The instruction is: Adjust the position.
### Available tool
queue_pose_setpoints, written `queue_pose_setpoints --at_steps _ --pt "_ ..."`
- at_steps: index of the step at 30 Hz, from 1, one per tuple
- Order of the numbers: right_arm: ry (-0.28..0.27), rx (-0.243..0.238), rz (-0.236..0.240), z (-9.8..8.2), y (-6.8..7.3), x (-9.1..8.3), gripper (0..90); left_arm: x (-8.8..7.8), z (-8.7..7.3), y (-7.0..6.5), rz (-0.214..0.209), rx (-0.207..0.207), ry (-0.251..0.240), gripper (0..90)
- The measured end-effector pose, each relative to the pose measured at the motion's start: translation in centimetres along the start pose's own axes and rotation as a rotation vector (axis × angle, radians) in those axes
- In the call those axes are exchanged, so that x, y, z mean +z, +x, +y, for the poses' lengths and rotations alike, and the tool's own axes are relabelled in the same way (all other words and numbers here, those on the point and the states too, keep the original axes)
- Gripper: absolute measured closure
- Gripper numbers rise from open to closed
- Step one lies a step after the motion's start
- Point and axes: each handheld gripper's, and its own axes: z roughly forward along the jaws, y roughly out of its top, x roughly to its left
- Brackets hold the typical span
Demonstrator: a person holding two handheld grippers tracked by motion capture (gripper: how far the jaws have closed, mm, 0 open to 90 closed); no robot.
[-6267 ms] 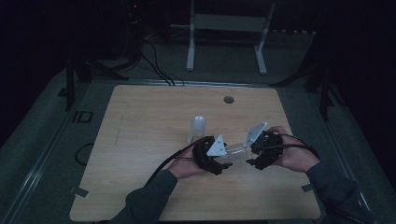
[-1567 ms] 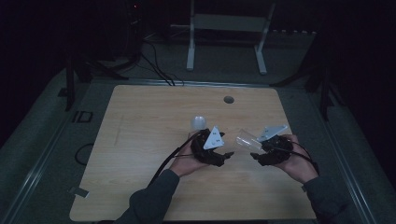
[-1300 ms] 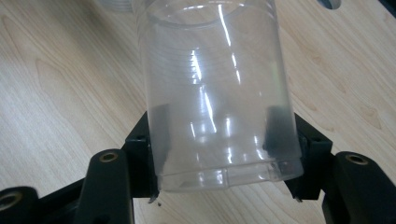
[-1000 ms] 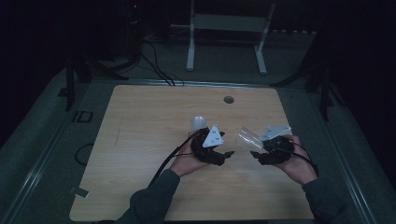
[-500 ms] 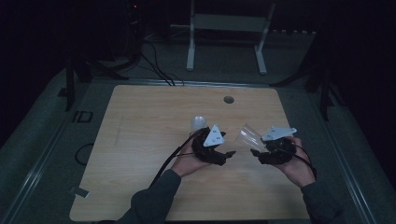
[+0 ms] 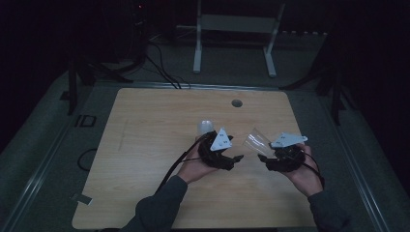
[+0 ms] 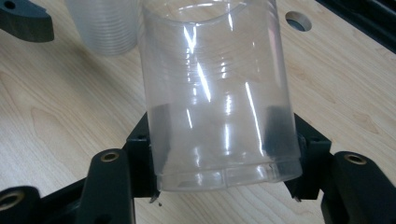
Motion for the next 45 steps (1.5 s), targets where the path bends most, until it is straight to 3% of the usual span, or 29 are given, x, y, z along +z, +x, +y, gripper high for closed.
queue_pose_setpoints --at_steps 26,45 --pt "-0.115 0.097 -0.031 -0.9 0.5 -0.3 41.4 0.1 0.3 0.2 -0.013 -0.055 -0.018 29.7" --pt "-0.171 0.124 -0.07 -1.1 1.1 -0.4 41.4 0.2 0.5 0.4 -0.024 -0.098 -0.035 29.7"
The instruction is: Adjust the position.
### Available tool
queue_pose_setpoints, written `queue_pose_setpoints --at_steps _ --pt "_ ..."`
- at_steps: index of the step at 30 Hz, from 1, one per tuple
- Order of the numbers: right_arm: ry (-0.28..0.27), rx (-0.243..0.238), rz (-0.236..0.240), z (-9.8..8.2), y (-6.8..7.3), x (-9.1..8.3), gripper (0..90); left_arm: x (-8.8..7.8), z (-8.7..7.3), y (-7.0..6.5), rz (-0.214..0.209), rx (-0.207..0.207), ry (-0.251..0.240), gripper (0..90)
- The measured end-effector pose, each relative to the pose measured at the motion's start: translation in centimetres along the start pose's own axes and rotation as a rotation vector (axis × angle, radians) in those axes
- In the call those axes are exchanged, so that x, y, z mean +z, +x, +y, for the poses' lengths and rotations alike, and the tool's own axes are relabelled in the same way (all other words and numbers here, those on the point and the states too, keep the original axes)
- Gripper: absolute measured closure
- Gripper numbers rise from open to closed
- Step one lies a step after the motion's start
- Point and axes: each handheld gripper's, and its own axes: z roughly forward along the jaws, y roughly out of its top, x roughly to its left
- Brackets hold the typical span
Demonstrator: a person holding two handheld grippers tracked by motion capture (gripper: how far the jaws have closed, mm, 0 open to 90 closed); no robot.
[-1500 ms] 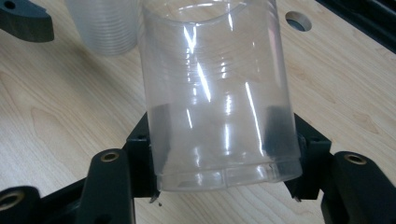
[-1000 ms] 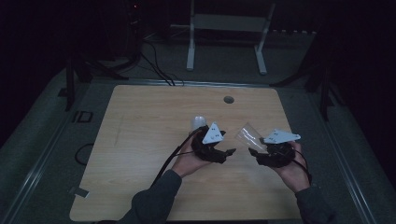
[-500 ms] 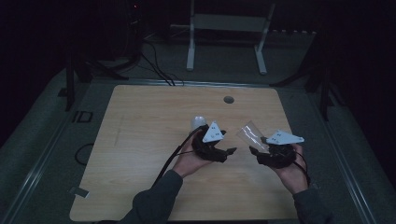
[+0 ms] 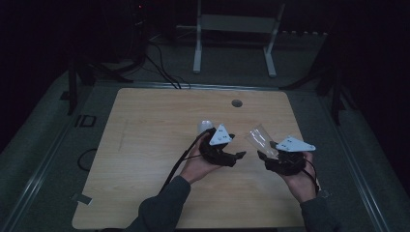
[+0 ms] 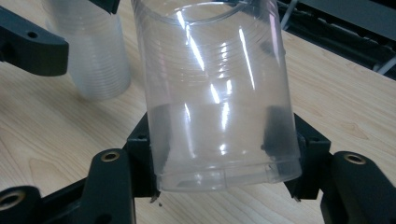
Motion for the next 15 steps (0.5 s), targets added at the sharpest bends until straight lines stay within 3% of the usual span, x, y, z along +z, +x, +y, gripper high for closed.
queue_pose_setpoints --at_steps 15 --pt "-0.056 0.068 -0.01 -0.42 -0.03 0.07 41.5 0.17 0.29 0.09 -0.001 -0.032 -0.009 29.9"
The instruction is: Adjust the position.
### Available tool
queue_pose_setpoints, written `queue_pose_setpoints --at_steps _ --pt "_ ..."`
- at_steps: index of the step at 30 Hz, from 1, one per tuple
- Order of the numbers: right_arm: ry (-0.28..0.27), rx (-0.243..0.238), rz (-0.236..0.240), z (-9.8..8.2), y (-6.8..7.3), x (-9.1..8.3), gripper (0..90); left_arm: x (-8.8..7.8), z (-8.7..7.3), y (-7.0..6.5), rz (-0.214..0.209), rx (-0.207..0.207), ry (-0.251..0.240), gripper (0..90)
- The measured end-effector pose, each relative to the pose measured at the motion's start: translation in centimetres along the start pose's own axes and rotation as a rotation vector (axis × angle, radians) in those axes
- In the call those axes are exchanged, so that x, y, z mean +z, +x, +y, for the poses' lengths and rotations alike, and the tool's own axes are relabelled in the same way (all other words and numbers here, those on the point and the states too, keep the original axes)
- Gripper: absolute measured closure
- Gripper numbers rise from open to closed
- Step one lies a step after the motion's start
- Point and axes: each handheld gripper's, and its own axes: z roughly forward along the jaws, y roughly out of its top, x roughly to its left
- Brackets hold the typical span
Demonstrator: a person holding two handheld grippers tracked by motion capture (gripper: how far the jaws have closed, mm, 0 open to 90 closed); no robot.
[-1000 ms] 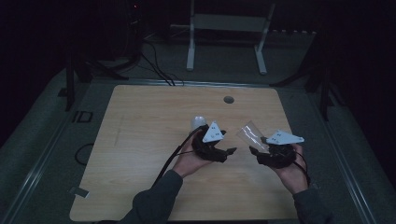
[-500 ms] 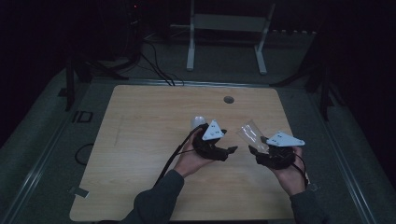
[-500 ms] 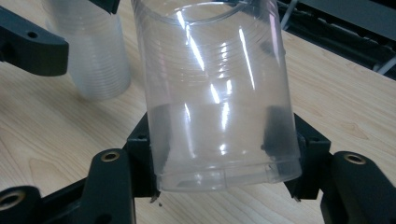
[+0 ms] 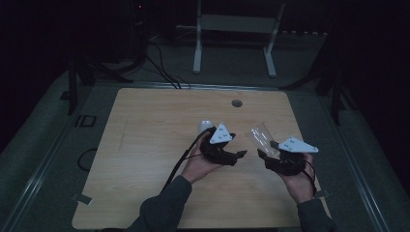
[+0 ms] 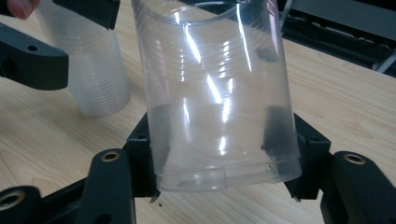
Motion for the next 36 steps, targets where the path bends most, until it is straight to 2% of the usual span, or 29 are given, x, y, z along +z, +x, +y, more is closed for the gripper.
queue_pose_setpoints --at_steps 7,17,24,32,36 --pt "-0.036 0.039 -0.014 -0.3 0.0 -0.1 41.4 0.1 0.3 0.1 0.005 -0.016 -0.001 30.3" --pt "-0.065 0.059 -0.021 -0.4 0.4 0.3 41.4 0.1 0.8 0.0 -0.002 -0.03 -0.008 30.3" --pt "-0.078 0.059 -0.034 -0.3 0.5 0.4 41.4 0.0 1.0 0.3 -0.018 -0.074 -0.023 30.3" --pt "-0.089 0.078 -0.038 -0.4 0.4 0.5 41.3 0.1 1.3 0.3 -0.016 -0.084 -0.025 29.8" --pt "-0.097 0.084 -0.043 -0.4 0.3 0.5 41.4 0.2 1.4 0.4 -0.036 -0.106 -0.037 29.5"
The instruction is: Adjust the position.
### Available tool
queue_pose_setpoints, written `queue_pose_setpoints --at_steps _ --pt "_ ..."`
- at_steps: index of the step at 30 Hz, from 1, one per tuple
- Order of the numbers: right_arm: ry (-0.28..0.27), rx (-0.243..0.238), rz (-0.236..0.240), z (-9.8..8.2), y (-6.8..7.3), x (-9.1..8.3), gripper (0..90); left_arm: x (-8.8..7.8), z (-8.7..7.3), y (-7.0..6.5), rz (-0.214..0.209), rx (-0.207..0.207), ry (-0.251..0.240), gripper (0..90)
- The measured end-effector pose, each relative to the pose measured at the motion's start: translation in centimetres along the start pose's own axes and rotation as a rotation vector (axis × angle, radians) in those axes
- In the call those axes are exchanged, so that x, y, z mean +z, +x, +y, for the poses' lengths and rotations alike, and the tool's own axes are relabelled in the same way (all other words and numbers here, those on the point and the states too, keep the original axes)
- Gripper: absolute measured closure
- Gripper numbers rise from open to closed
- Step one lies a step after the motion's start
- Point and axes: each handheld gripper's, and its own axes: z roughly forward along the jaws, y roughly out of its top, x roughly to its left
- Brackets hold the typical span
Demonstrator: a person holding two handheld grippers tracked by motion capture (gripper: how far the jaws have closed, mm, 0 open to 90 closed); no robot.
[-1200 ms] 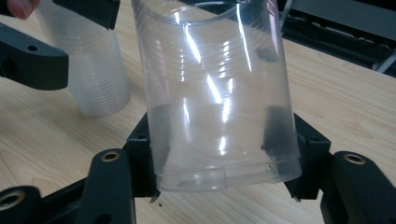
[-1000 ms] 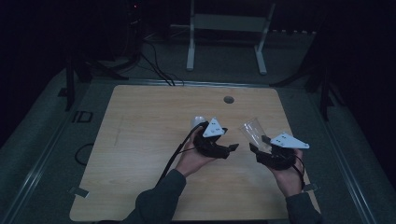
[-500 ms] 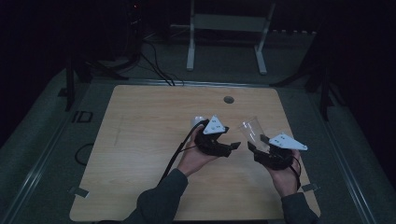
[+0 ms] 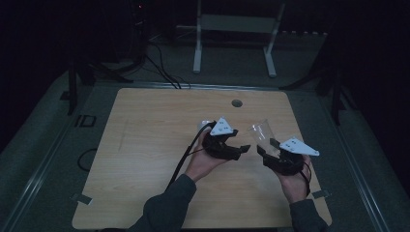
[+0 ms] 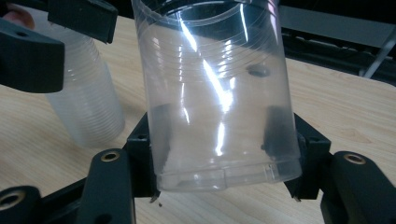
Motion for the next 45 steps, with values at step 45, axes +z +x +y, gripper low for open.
queue_pose_setpoints --at_steps 45 --pt "-0.087 0.028 -0.021 0.5 0.2 -0.3 41.4 1.3 1.5 0.0 -0.086 -0.123 -0.027 19.5"
